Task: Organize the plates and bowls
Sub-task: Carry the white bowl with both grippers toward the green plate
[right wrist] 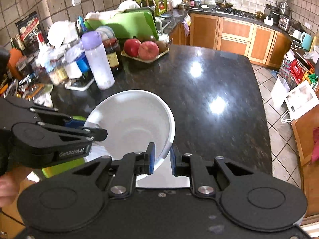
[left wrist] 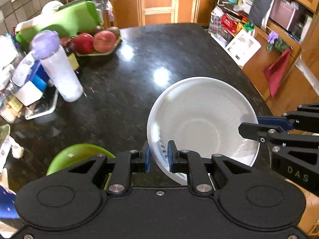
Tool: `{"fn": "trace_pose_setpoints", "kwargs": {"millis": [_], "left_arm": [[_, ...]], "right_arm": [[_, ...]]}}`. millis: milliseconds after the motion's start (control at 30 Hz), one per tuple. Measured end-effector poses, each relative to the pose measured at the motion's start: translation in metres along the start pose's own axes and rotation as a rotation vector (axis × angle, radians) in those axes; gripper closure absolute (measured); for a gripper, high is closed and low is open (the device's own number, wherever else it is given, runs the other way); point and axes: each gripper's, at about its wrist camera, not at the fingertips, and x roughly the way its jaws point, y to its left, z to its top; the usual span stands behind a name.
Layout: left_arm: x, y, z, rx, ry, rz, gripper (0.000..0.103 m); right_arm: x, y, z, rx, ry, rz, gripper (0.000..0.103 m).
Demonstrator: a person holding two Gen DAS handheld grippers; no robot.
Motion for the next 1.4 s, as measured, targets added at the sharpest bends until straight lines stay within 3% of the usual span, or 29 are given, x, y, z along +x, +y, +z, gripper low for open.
{"fn": "trace_pose_setpoints", "kwargs": {"millis": [233, 600, 767, 1400], "left_arm": [[0.022, -0.030, -0.009, 0.030, 0.051, 0.022, 0.080], [0.039, -0.042, -0.027, 0.037, 0.083, 0.084, 0.078], [0.049, -0.040, -0.031, 0.035, 0.118, 0.081, 0.070], [0.054, -0.039, -0.038, 0.035, 0.095, 0.072, 0.068]], "right_arm": [[0.012, -0.019, -0.030, -0.002, 0.061, 0.006, 0.084], [0.042, -0.025, -0.042, -0.030, 0.129, 0.034, 0.084], [0.047, -0.027, -0.042, -0.038, 0.135, 0.045, 0.084], [0.058, -0.037, -0.048, -0.011, 0.138, 0.078, 0.081]]}}
